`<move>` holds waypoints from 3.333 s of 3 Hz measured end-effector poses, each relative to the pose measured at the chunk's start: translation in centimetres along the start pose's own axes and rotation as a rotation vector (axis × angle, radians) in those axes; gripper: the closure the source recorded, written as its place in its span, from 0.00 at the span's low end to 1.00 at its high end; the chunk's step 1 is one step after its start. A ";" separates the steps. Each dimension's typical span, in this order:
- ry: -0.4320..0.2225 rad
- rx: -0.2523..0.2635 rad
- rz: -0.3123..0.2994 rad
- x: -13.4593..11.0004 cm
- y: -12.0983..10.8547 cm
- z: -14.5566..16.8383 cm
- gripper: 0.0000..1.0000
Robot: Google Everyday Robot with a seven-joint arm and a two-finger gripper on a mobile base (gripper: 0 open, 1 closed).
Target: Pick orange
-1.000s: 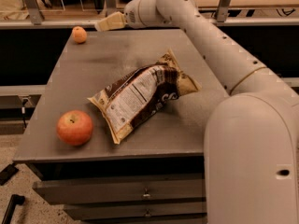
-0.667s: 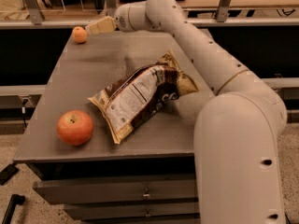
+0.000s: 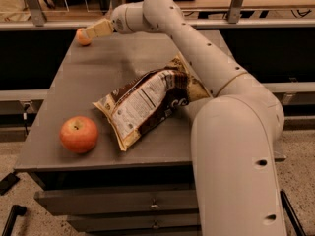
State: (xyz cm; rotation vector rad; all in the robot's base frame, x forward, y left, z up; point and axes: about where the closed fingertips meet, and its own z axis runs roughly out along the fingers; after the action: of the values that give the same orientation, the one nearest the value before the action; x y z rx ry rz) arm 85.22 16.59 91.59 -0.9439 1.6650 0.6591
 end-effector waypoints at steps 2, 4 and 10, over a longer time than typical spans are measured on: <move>0.034 0.006 -0.015 2.0 0.2 3.4 0.00; 0.020 0.009 -0.038 1.7 0.3 4.6 0.00; 0.044 -0.003 -0.107 1.3 0.7 7.4 0.00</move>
Offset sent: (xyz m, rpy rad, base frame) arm 0.0099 0.0158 -0.0257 -0.0551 0.0076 -0.0076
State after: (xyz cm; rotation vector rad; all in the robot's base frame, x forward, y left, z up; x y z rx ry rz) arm 88.28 22.57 88.21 -1.0490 1.6395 0.5728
